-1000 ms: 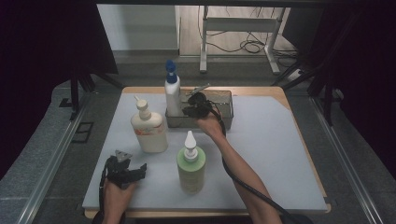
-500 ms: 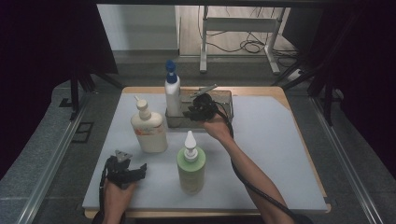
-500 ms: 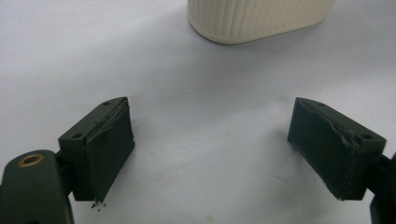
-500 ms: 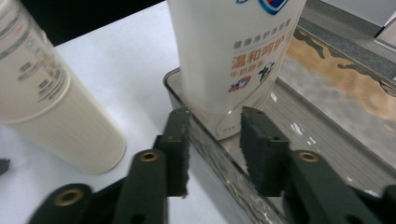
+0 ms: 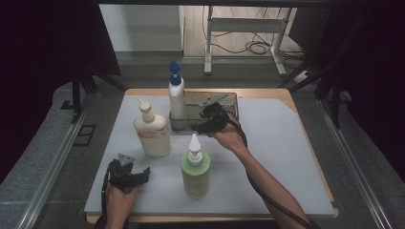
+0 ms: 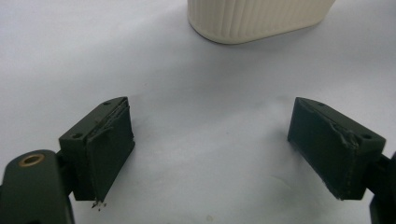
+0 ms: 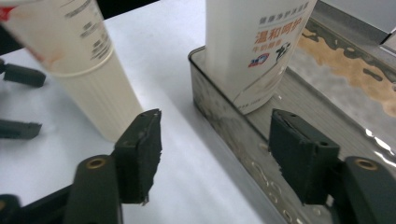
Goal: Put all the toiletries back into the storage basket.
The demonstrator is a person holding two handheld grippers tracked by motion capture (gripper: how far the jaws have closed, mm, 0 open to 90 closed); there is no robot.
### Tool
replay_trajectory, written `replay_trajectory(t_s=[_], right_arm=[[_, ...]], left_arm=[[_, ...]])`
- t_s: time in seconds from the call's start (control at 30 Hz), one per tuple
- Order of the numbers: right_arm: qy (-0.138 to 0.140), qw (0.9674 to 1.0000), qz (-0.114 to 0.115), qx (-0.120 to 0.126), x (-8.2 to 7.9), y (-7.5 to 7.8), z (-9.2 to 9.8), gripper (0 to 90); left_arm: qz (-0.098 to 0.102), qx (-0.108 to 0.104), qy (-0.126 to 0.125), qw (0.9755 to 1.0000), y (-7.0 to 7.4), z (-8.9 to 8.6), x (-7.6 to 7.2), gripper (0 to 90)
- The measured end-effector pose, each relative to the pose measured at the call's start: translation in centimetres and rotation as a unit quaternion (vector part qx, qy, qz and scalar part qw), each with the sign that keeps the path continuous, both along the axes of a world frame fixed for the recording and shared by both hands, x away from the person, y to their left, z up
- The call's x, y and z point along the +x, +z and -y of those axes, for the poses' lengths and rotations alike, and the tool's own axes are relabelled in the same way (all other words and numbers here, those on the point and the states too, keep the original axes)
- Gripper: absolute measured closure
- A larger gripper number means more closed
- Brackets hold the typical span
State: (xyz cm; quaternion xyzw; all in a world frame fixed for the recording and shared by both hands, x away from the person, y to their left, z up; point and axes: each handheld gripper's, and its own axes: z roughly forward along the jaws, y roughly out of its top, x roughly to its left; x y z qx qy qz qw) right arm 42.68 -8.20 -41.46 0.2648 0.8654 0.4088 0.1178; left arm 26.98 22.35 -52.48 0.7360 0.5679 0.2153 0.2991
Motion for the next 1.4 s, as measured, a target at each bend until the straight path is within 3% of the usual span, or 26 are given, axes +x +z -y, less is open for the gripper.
replay_trajectory(t_s=[0.53, 0.7, 0.9, 1.23, 1.4], right_arm=[[-0.009, 1.0000, 0.000, 0.002, -2.5, -1.1, 3.3, 13.9], [0.006, 0.9999, -0.009, 0.009, -3.5, -1.5, 4.3, 12.1], [0.030, 0.9993, -0.020, -0.005, -4.9, -2.3, 4.9, 5.5], [0.052, 0.9981, -0.019, -0.028, -7.1, -3.6, 5.8, 0.0], [0.059, 0.9978, -0.016, -0.026, -8.0, -4.0, 6.7, 0.0]], left_arm=[[0.000, -0.001, 0.000, 1.0000, 0.0, 0.0, 0.0, 13.8], [0.000, -0.001, 0.000, 1.0000, 0.0, 0.0, 0.0, 13.7], [-0.001, -0.001, 0.000, 1.0000, 0.0, 0.0, 0.0, 13.7], [-0.001, -0.001, 0.000, 1.0000, 0.0, 0.0, 0.0, 13.7], [0.000, 0.000, 0.000, 1.0000, 0.0, 0.0, 0.0, 13.7]])
